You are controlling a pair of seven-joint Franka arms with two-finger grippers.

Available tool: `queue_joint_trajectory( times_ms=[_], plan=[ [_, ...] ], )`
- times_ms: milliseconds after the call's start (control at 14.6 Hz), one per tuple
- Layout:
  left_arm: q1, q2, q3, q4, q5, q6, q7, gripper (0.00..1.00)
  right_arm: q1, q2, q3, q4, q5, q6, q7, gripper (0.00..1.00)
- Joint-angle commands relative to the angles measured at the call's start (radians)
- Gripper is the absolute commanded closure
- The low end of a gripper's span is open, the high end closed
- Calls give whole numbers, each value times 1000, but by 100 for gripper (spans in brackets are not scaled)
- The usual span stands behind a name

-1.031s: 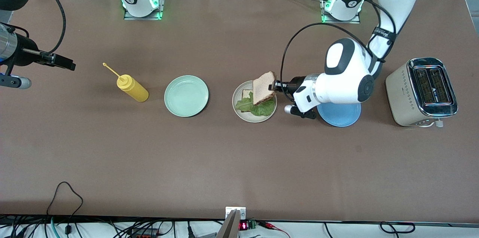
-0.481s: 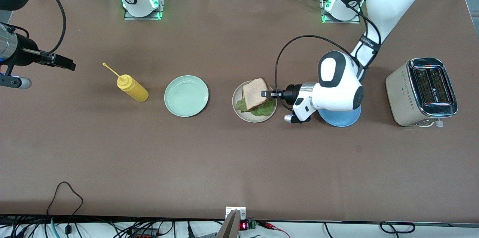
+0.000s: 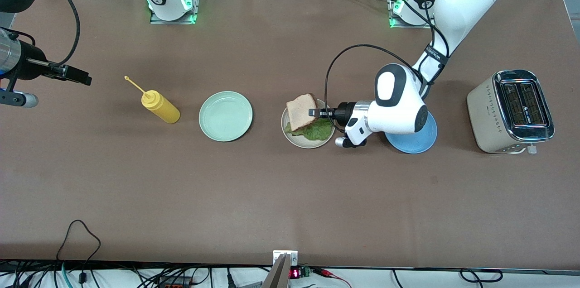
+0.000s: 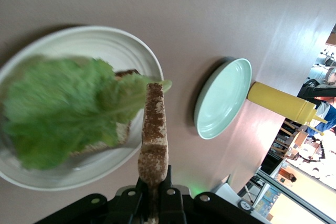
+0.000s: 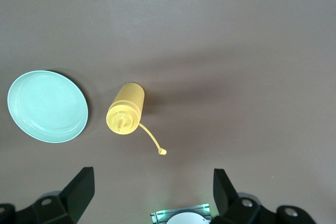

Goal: Make sandwich in beige plate with both arms
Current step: 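Lower the bread slice onto the lettuce with the left gripper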

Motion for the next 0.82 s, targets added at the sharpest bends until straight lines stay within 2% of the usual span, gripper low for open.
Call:
queue_joint_trajectory(
  times_ms=[0, 756],
  plan=[
    [-6, 12, 15, 14, -25, 2, 71, 100, 1, -1, 6, 10, -5, 0, 4, 0],
    [5, 65, 23, 18, -28, -3, 168, 100, 14, -1, 5, 10, -7, -4, 13, 0]
  ],
)
